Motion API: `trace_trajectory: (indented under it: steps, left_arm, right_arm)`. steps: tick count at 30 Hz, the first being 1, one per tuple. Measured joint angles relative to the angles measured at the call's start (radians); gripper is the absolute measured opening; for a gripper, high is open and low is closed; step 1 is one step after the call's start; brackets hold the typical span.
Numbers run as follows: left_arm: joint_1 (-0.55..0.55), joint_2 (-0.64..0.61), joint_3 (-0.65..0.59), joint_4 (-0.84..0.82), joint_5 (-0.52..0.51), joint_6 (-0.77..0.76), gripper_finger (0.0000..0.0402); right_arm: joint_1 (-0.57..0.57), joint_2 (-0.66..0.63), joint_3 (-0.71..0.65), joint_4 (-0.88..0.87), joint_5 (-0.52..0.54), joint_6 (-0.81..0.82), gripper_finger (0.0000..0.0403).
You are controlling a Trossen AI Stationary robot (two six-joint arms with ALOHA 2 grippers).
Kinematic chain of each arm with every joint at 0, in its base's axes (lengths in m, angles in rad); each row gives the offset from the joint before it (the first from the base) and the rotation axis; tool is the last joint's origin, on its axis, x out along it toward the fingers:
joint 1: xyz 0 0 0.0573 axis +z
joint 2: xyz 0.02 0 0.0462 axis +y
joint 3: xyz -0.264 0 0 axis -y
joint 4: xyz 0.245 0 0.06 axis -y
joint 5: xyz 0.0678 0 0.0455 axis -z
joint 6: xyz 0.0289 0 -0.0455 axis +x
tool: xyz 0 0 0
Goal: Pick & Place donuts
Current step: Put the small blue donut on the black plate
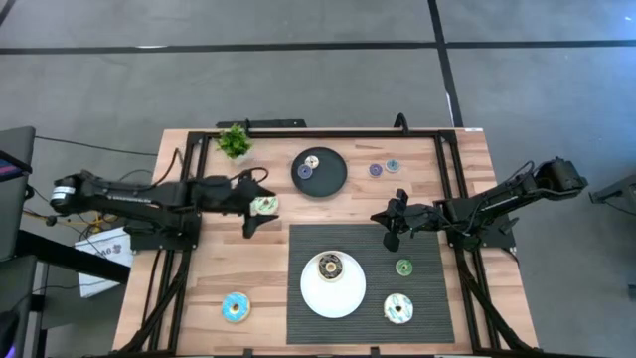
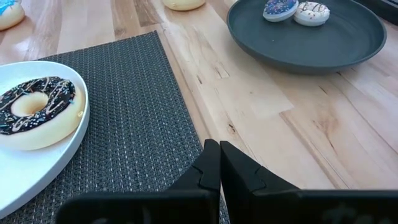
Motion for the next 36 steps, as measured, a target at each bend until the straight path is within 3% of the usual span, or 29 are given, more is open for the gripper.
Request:
trace_trajectory:
  steps: [4,9,13,17,23,30,36]
  left_arm:
    - [-0.028,-0.064,-0.123,0.138,-0.054,-0.043,0.0325]
    - [-0.03,-0.08,-0.195,0.148,-0.063,-0.031,0.0325]
    - [-0.03,-0.075,-0.225,0.147,-0.122,-0.055,0.0325]
    - [-0.03,-0.07,-0.23,0.122,-0.1,-0.031,0.0325]
    - [-0.03,-0.064,-0.23,0.118,-0.135,-0.024,0.0325]
    - [-0.03,-0.064,-0.229,0.1,-0.155,0.011,0.0325]
    - [-0.03,-0.064,-0.229,0.1,-0.155,0.069,0.0325]
  right_arm:
    - [-0.003,0.0,0.0,0.004,0.0,0.0,0.0001]
    - [-0.005,0.0,0.0,0.009,0.0,0.0,0.0001]
    - [-0.006,0.0,0.0,0.055,0.04,0.0,0.0001]
    - [-0.028,0.0,0.023,0.109,0.077,-0.008,0.0001]
    - [-0.107,0.0,0.137,0.053,0.088,-0.037,0.0]
    - [-0.306,0.019,0.411,-0.449,0.137,0.149,0.0]
    - [-0.537,0.086,0.628,-0.833,0.065,0.235,0.0008]
